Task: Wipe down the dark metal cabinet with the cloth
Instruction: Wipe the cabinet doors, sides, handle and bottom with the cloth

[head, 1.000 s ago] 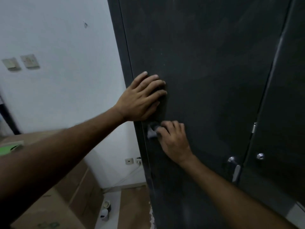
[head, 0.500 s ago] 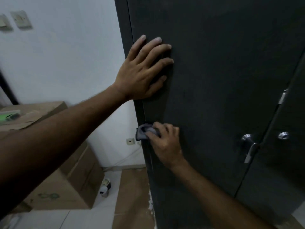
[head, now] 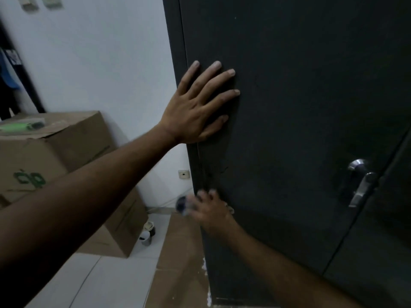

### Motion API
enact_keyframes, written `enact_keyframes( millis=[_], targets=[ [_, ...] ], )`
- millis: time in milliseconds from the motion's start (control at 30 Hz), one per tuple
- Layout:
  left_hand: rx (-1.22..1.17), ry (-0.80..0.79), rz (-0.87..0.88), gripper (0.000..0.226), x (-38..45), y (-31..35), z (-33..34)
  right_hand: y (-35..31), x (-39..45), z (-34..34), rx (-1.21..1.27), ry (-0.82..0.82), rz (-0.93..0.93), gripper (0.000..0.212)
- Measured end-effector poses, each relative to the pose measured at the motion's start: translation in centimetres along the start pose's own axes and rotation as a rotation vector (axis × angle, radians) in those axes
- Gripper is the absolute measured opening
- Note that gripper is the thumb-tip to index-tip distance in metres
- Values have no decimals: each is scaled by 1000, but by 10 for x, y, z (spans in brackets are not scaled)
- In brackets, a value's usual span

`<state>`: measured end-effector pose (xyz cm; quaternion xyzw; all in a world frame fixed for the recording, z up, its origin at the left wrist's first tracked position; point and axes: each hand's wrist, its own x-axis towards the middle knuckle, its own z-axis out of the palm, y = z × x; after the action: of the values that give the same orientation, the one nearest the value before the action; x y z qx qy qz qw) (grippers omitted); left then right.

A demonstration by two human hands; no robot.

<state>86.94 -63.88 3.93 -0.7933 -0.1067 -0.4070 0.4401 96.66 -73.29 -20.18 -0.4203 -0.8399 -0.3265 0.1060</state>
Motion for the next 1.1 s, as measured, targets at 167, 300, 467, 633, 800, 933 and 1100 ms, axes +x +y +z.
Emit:
enact_keyframes(
  millis=[167,300,467,633,800,933,1100],
  targets=[
    [2,-78,61,47,10,-15,-19,49,-29,-19,-7,-239,-227,48],
    [-3,-134,66,43,35,-31,-34,122,-17,-75,-57,-79,-244,25],
    [17,-72,-22,37,86,-81,-56,184,35,-162,-106,120,-105,39],
    [-126,178,-435,39,157,-138,-88,248,123,-278,-164,433,89,19],
    [-780,363,-982,57,227,-173,-114,335,225,-415,-243,880,562,22],
    [-1224,362,-1069,62,256,-187,-121,321,254,-408,-240,857,490,45],
    [-1252,306,-1090,71,258,-198,-125,307,185,-355,-421,256,-243,59]
  ],
)
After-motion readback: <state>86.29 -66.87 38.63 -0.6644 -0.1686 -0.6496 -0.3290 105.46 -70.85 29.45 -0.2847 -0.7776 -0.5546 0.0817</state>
